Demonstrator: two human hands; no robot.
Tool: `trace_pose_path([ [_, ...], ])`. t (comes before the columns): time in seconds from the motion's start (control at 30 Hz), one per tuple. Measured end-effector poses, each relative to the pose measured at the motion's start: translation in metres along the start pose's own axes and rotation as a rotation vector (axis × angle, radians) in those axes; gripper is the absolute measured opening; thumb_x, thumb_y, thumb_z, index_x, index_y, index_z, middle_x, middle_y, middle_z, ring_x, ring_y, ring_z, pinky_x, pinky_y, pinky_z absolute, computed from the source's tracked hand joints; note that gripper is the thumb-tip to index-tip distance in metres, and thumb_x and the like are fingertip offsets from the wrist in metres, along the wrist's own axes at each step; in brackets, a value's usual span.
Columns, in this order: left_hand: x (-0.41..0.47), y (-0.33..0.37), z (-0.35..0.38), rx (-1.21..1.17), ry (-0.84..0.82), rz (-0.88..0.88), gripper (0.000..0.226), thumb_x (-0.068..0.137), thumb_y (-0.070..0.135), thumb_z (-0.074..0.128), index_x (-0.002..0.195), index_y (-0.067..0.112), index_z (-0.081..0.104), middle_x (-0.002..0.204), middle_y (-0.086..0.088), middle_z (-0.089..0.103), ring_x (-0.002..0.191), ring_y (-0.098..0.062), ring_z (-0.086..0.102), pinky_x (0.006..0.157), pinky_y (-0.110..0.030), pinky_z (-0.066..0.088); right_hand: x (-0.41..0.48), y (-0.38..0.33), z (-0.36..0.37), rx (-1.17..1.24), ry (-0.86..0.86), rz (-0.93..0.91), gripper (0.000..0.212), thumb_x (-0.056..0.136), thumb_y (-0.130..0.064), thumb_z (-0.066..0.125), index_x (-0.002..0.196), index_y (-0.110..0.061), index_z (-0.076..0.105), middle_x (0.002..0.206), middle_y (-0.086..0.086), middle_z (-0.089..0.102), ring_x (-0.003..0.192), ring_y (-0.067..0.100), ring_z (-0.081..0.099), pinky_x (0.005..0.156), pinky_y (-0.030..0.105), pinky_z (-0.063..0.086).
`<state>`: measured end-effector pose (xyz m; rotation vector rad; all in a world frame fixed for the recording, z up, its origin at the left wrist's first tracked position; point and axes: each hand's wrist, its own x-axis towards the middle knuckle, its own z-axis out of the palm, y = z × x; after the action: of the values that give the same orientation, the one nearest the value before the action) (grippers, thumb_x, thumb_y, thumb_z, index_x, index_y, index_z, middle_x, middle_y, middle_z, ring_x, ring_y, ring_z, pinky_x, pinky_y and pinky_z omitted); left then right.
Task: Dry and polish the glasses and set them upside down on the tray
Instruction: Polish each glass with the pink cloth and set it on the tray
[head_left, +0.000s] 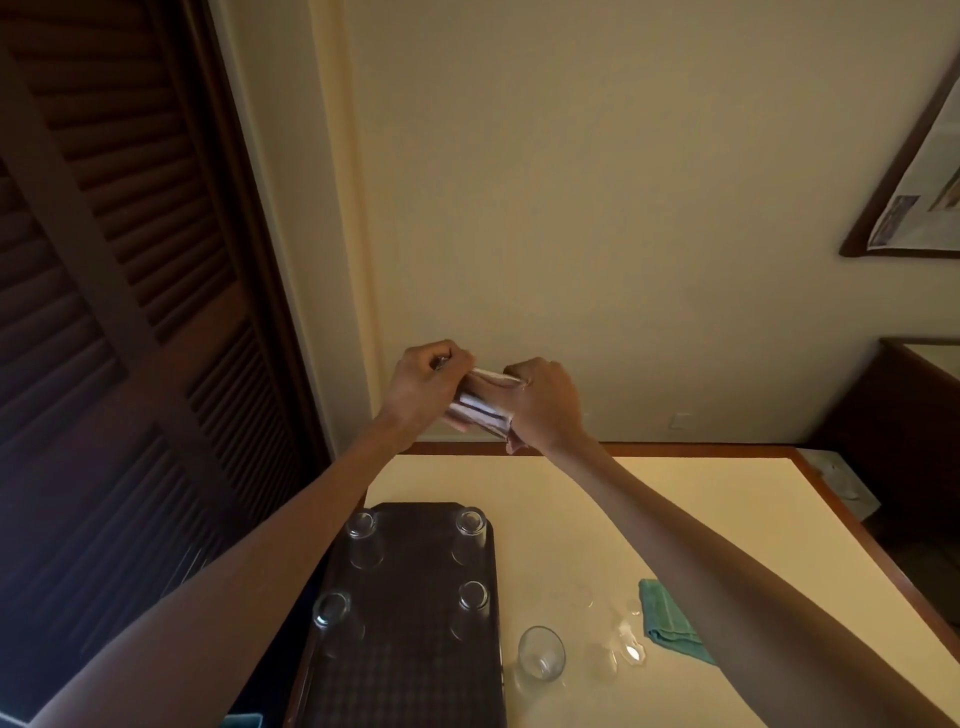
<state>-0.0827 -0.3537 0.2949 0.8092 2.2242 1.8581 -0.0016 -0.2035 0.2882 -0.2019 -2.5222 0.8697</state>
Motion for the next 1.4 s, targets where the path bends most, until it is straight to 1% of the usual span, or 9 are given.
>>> trace_pose_path([
  [0.2, -0.002, -0.004, 0.0, 0.047, 0.025, 0.177, 0.023, 0.101, 0.024, 0.06, 0.086, 0.011, 0.071, 0.079, -0.014, 0.069, 0.069, -0.031, 0.069, 0.058, -0.042, 0.058, -0.005, -0.01, 0.009, 0.75, -0.34, 0.664, 0.036, 0.099, -0.037, 0.056, 0.073, -0.013, 0.061, 0.049, -0.004, 0.055, 0.031, 0.004, 0.046, 0.031, 0.014, 0.035],
  [0.37, -0.003, -0.002, -0.003, -0.26, -0.038, -0.044, 0.041, 0.091, 0.051, 0.059, 0.083, 0.014, 0.075, 0.086, -0.016, 0.069, 0.08, -0.029, 0.064, 0.07, -0.039, 0.051, 0.001, -0.002, -0.002, -0.305, 0.211, -0.153, 0.014, 0.074, -0.019, 0.078, 0.063, -0.012, 0.071, 0.053, 0.002, 0.065, 0.042, 0.015, 0.052, 0.042, 0.02, 0.037],
  [0.5, 0.0, 0.006, 0.002, -0.313, -0.019, -0.143, 0.041, 0.105, 0.039, 0.053, 0.083, 0.012, 0.075, 0.084, -0.015, 0.07, 0.084, -0.032, 0.066, 0.078, -0.044, 0.053, 0.006, -0.013, -0.018, -0.492, 0.304, -0.366, 0.01, 0.06, -0.023, 0.067, 0.058, -0.014, 0.064, 0.049, 0.006, 0.061, 0.043, 0.026, 0.052, 0.051, 0.018, 0.021],
  [0.6, 0.0, 0.012, 0.004, -0.16, 0.07, -0.016, 0.039, 0.107, 0.031, 0.052, 0.08, 0.012, 0.073, 0.074, -0.004, 0.069, 0.075, -0.018, 0.068, 0.07, -0.032, 0.056, 0.006, -0.006, -0.013, -0.283, 0.153, -0.172, 0.015, 0.071, -0.023, 0.076, 0.066, -0.012, 0.067, 0.056, 0.001, 0.064, 0.048, 0.016, 0.049, 0.049, 0.018, 0.029],
  [0.73, 0.001, 0.013, 0.007, -0.054, 0.092, 0.169, 0.033, 0.106, 0.017, 0.053, 0.081, 0.012, 0.074, 0.073, 0.0, 0.071, 0.067, -0.012, 0.068, 0.059, -0.023, 0.054, -0.001, -0.007, 0.002, 0.675, -0.202, 0.445, 0.033, 0.101, -0.029, 0.054, 0.087, -0.002, 0.066, 0.065, 0.013, 0.065, 0.051, 0.017, 0.059, 0.048, 0.024, 0.051],
  [0.83, 0.002, 0.006, 0.006, -0.112, 0.072, 0.193, 0.03, 0.105, 0.015, 0.055, 0.083, 0.011, 0.075, 0.078, -0.012, 0.074, 0.068, -0.022, 0.072, 0.061, -0.03, 0.056, -0.004, -0.006, 0.001, 0.855, -0.469, 0.686, 0.038, 0.104, -0.034, 0.045, 0.088, -0.003, 0.06, 0.054, 0.004, 0.061, 0.037, 0.009, 0.053, 0.034, 0.016, 0.038],
  [1.07, 0.003, -0.002, 0.0, -0.3, -0.146, -0.068, 0.044, 0.106, 0.035, 0.048, 0.104, -0.001, 0.072, 0.095, -0.016, 0.073, 0.087, -0.029, 0.07, 0.068, -0.036, 0.059, 0.004, -0.017, -0.024, -0.413, 0.086, -0.1, 0.011, 0.082, -0.015, 0.067, 0.075, -0.009, 0.074, 0.067, 0.007, 0.069, 0.057, 0.019, 0.05, 0.051, 0.025, 0.036],
  [1.2, 0.003, -0.001, 0.006, -0.189, -0.032, -0.082, 0.04, 0.107, 0.031, 0.05, 0.098, -0.004, 0.068, 0.088, -0.022, 0.069, 0.083, -0.029, 0.07, 0.068, -0.038, 0.058, 0.005, -0.013, -0.029, -0.554, 0.094, -0.153, 0.008, 0.067, -0.011, 0.075, 0.07, -0.017, 0.07, 0.064, 0.004, 0.067, 0.062, 0.024, 0.056, 0.06, 0.027, 0.033],
  [1.4, 0.01, -0.003, 0.002, -0.046, 0.051, 0.165, 0.032, 0.099, 0.029, 0.053, 0.084, 0.005, 0.069, 0.078, -0.016, 0.067, 0.071, -0.029, 0.067, 0.062, -0.037, 0.054, 0.012, 0.002, 0.008, 0.698, -0.358, 0.654, 0.042, 0.101, -0.036, 0.05, 0.079, -0.004, 0.066, 0.063, 0.008, 0.067, 0.037, 0.01, 0.055, 0.038, 0.022, 0.047],
])
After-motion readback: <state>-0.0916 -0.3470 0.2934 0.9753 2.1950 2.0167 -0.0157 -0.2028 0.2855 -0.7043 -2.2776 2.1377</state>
